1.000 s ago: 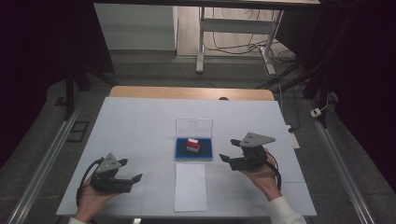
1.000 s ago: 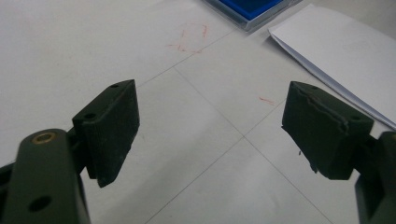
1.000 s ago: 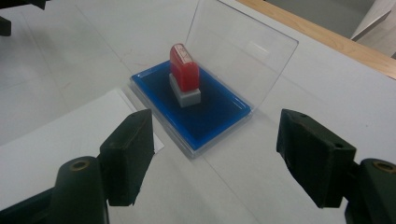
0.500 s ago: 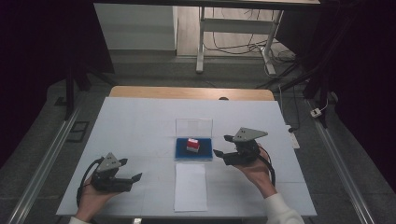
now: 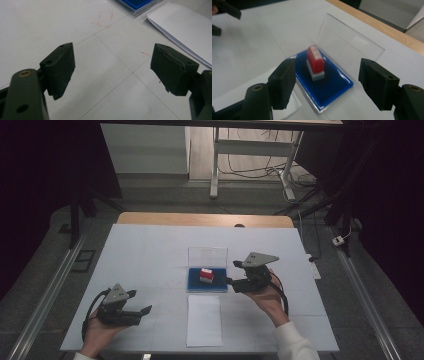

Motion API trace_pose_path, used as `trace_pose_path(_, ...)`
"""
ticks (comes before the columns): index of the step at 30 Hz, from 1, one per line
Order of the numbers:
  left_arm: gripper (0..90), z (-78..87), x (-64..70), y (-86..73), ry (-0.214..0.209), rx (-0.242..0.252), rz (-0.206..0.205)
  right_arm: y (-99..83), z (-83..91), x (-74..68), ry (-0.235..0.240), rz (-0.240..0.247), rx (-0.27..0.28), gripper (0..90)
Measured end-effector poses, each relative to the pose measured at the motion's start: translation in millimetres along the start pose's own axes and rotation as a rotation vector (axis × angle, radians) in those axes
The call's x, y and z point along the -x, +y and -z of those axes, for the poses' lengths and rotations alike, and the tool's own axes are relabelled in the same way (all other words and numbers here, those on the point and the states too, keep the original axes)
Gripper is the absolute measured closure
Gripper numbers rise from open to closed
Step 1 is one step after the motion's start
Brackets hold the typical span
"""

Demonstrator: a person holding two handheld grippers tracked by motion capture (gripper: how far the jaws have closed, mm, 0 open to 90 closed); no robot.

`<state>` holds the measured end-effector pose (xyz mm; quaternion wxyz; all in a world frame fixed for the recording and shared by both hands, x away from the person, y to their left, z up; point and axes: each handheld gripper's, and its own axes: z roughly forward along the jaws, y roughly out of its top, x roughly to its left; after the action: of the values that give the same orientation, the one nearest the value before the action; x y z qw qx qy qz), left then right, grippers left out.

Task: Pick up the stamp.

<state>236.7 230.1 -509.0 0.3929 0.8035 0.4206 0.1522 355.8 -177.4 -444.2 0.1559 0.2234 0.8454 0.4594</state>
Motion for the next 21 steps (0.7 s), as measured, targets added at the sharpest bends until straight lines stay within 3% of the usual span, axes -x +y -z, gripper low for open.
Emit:
trace_pose_path(10,20.5,-1.8,0.2,-1.2,-0.006,-0.009,-0.001,7.0,-21.3,4.0,0.014,-0.005,-0.022,29.9)
trace_pose_path(21,20.6,-4.0,0.8,-1.1,-0.01,-0.016,0.001,12.8,-44.6,-1.6,0.038,0.004,-0.065,30.3)
